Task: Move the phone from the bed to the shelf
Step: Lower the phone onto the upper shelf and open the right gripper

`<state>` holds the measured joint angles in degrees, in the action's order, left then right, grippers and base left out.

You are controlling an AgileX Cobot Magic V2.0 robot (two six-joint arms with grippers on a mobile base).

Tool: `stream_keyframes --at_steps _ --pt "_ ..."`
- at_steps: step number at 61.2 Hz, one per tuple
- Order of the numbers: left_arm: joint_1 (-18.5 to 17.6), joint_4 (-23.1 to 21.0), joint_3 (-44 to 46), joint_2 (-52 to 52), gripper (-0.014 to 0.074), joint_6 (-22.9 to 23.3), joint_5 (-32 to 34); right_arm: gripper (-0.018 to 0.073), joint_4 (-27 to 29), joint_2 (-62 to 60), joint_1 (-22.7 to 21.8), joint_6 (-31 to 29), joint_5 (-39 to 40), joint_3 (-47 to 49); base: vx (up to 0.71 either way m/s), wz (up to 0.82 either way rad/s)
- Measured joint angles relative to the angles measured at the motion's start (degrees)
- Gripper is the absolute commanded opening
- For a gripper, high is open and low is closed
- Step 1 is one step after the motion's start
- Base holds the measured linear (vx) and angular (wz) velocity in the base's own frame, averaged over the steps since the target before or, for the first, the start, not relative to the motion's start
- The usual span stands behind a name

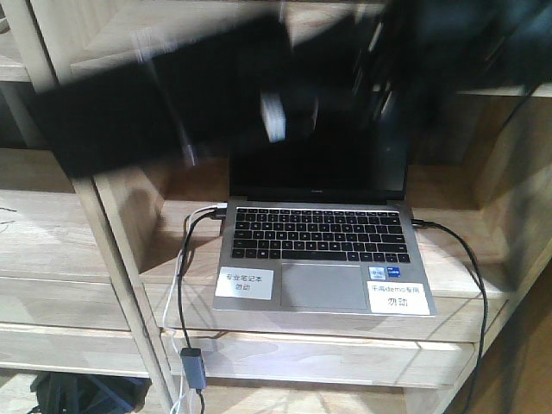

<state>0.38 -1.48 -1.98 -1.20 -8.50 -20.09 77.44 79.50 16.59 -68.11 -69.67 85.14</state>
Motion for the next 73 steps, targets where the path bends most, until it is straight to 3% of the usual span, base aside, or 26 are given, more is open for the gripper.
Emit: stream_keyframes --at_steps 14,34,57,73 --pt "0.0 0.0 0.0 0.0 0.0001 0.0 0.0 -0.0002 -1.9 -0.5 0.0 2.7 11.3 10.2 0.0 0.0" --pt "0.0 0.0 0.0 0.0 0.0001 0.0 0.0 -0.0002 -3.3 1.1 0.0 4.4 33.5 12.6 0.0 0.0" --pt "0.0 0.0 0.0 0.0 0.0001 0.0 0.0 -0.0002 -3.2 16.9 0.0 4.6 34.0 25.2 0.0 0.0" --pt "0.0 0.0 0.0 0.0 0.0001 0.0 0.0 -0.0002 -3.5 25.4 0.0 4.9 29.8 31.0 0.0 0.0"
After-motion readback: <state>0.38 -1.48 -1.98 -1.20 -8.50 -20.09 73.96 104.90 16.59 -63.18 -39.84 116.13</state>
